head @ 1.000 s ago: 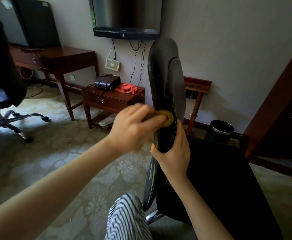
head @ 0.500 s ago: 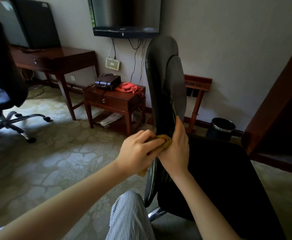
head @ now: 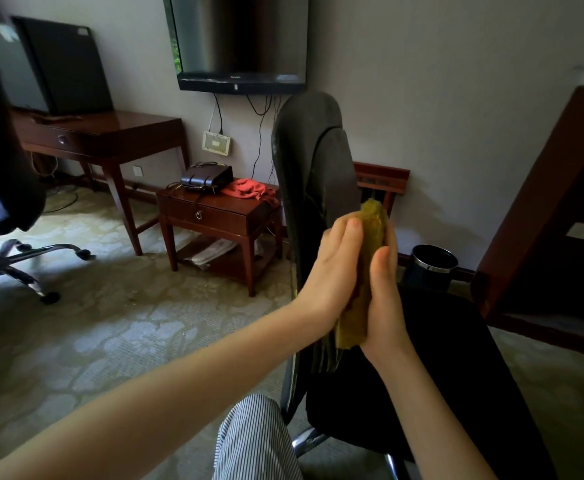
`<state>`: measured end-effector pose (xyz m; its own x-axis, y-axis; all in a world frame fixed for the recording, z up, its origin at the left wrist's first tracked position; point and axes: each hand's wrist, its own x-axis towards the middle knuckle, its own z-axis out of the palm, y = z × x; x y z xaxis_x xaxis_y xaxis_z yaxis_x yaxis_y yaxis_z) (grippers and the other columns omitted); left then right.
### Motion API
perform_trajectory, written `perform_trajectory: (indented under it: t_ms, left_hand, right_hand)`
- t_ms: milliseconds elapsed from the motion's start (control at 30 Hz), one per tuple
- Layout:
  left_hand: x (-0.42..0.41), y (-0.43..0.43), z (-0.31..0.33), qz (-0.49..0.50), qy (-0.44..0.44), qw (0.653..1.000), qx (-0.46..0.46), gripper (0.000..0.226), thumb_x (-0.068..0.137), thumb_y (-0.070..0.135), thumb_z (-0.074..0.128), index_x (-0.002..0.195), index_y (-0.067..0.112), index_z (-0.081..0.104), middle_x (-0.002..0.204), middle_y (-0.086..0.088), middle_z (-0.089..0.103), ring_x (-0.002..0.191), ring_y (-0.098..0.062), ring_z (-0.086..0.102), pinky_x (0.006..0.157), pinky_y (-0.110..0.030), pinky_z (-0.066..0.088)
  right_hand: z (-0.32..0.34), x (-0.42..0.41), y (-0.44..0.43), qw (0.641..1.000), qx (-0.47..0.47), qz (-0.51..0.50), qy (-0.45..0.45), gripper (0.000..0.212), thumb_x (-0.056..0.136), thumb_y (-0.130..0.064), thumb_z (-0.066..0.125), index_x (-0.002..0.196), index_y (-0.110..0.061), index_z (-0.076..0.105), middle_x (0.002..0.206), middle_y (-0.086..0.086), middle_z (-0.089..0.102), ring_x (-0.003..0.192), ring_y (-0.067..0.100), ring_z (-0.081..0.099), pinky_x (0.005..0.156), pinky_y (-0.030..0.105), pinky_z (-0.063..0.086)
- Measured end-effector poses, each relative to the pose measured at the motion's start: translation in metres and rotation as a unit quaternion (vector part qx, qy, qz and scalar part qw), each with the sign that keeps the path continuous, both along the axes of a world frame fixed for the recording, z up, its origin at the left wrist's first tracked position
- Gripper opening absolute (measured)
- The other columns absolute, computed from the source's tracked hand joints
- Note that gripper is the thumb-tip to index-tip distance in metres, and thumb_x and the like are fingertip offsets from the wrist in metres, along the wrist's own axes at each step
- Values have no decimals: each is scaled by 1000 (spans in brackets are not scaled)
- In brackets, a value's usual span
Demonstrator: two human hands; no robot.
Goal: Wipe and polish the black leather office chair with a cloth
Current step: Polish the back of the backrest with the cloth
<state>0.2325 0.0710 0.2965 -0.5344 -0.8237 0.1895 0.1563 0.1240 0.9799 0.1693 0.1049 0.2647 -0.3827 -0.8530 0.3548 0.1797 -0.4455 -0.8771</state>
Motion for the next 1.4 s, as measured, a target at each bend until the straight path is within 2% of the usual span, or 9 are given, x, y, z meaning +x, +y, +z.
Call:
perform_trajectory:
  t_ms: [133, 267, 433, 500, 567, 700, 900, 1067, 1400]
  left_hand:
    - [-3, -6, 22, -129, 1, 987, 96, 51, 99, 48, 19, 138, 23, 41, 141, -1, 46, 129, -14, 42, 112, -31, 28]
    - [15, -16, 31, -40, -100, 970, -219, 32, 99, 15, 42, 128, 9, 54, 131, -2, 53, 120, -4, 45, 99, -13, 33]
    - [51, -54, 1, 206, -198, 640, -713, 18, 87, 19, 55, 97, 14, 69, 115, -3, 63, 117, -22, 49, 101, -33, 32]
    - [56, -63, -7, 298, -168, 686, -642, 26, 84, 29, 59, 108, 20, 55, 126, -1, 44, 123, -20, 35, 103, -36, 26]
    - [59, -65, -11, 308, -107, 813, -482, 50, 81, 38, 61, 123, 25, 36, 133, 2, 29, 129, -14, 25, 109, -28, 23]
    - [48, -64, -13, 78, -14, 959, -274, 73, 93, 21, 51, 137, 50, 1, 139, 24, 33, 128, -4, 41, 104, -27, 40]
    - [29, -55, -22, 73, 25, 971, -225, 69, 96, 17, 37, 128, 53, -11, 143, 27, 17, 130, 17, 23, 103, -4, 25]
    - [27, -55, -20, 78, 27, 970, -228, 69, 99, 3, 34, 133, 40, -14, 130, 40, 13, 119, 30, 23, 95, 2, 24]
    - [26, -60, -24, 90, 25, 968, -233, 67, 100, 6, 34, 133, 44, -10, 136, 35, 13, 126, 23, 21, 100, -1, 23]
  right_hand:
    - [7, -19, -10, 997, 23, -56, -51, 44, 85, -25, 59, 126, -38, 48, 122, -4, 61, 108, 11, 62, 84, 26, 52]
    - [19, -37, -30, 989, 31, -141, 29, 28, 92, -13, 55, 112, -32, 58, 111, -2, 65, 104, 15, 62, 93, 36, 50]
    - [46, -57, -66, 951, 24, -177, 253, 48, 91, -5, 54, 134, -25, 46, 119, -4, 57, 113, 12, 54, 89, 11, 43]
    - [53, -57, -80, 948, 21, -164, 273, 56, 90, -4, 55, 137, -27, 38, 131, 0, 49, 117, 11, 50, 87, 6, 41]
    - [55, -53, -93, 934, 10, -158, 320, 52, 89, 0, 52, 135, -21, 43, 135, 2, 48, 123, 13, 46, 99, 16, 41]
    - [48, -44, -107, 899, -13, -159, 408, 49, 85, 9, 46, 129, -10, 54, 133, 7, 53, 126, 20, 46, 108, 32, 35]
    - [17, -49, -90, 883, -26, -147, 444, 51, 85, 5, 47, 131, -15, 54, 132, 3, 55, 125, 19, 47, 107, 42, 38]
    - [-19, -53, -63, 849, -59, -167, 499, 52, 78, 5, 50, 129, -7, 54, 130, 0, 51, 124, 18, 45, 108, 18, 29]
    - [26, -47, -72, 843, -17, -147, 518, 58, 89, 1, 51, 142, -17, 38, 146, -3, 39, 128, 19, 41, 105, 25, 30]
